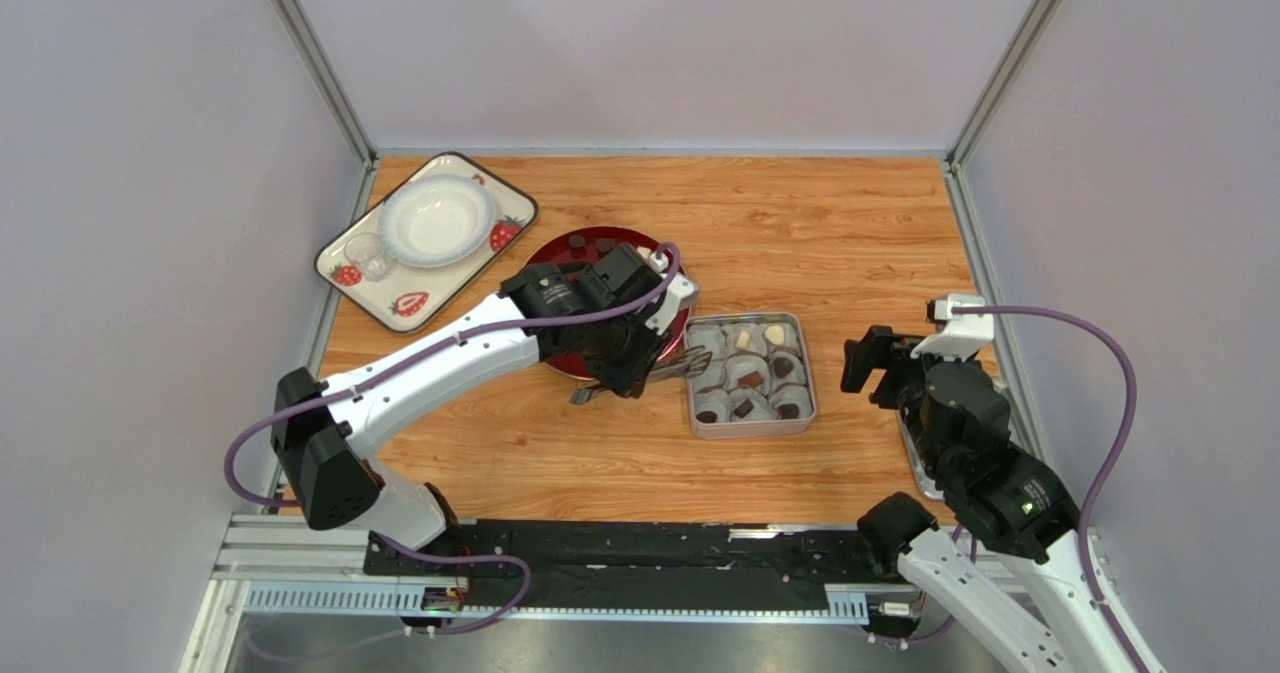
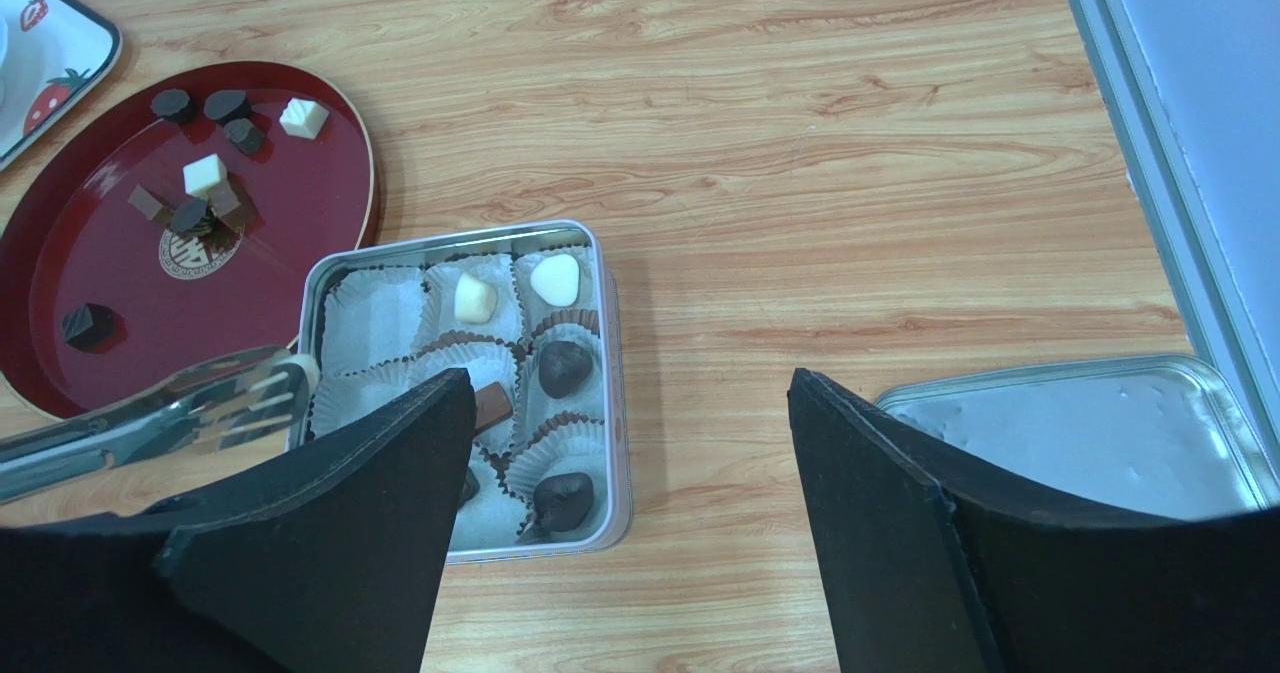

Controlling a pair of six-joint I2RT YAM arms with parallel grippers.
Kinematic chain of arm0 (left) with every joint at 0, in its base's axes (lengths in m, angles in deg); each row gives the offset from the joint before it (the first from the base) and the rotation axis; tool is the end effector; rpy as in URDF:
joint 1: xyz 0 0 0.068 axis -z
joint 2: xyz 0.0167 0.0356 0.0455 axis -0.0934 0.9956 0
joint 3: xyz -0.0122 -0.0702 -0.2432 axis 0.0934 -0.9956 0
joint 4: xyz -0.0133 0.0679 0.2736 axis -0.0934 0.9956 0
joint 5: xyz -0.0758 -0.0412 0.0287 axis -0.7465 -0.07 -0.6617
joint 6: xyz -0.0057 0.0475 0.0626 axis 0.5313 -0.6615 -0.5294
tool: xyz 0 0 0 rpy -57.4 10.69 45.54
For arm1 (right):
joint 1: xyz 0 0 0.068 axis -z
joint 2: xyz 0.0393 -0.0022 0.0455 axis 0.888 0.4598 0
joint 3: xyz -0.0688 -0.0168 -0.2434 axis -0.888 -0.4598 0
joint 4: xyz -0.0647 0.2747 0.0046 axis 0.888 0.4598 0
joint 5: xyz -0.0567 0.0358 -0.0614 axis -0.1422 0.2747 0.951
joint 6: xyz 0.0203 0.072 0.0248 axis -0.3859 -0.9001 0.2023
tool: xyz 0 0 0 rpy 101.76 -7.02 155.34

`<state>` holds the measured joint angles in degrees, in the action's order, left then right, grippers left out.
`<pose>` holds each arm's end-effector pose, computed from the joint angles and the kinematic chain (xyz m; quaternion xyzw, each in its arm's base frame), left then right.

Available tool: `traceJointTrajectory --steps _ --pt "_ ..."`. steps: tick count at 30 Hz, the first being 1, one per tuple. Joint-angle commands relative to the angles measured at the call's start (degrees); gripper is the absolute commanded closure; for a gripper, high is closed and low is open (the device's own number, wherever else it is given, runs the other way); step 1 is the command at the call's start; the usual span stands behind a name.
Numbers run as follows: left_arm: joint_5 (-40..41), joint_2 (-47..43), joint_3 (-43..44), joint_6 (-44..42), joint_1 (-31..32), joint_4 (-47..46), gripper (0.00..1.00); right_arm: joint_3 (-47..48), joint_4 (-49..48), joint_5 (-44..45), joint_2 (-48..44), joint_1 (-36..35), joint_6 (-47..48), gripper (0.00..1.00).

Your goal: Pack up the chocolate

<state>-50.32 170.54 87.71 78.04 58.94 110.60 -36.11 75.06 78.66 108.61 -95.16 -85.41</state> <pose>0.1941 -0.2735 0.2727 0.3373 0.9087 -0.1715 0.1760 0.1394 0.0495 0.3121 0.0291 0.8127 0.0328 0.5810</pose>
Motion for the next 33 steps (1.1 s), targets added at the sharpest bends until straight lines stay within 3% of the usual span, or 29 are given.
traceJointTrajectory --steps 1,21,33 --pt "0.8 1.6 4.4 0.8 1.8 1.2 0.68 0.2 -2.4 -0.1 -0.1 0.1 0.8 0.20" --pt "2.9 8.6 8.6 0.8 3.4 3.0 0.57 0.2 -2.4 -0.2 -0.4 0.1 0.8 0.20" --pt "9.2 4.1 8.7 2.8 3.4 2.6 0.66 0.2 -2.3 -0.2 -0.4 0.1 0.8 0.20"
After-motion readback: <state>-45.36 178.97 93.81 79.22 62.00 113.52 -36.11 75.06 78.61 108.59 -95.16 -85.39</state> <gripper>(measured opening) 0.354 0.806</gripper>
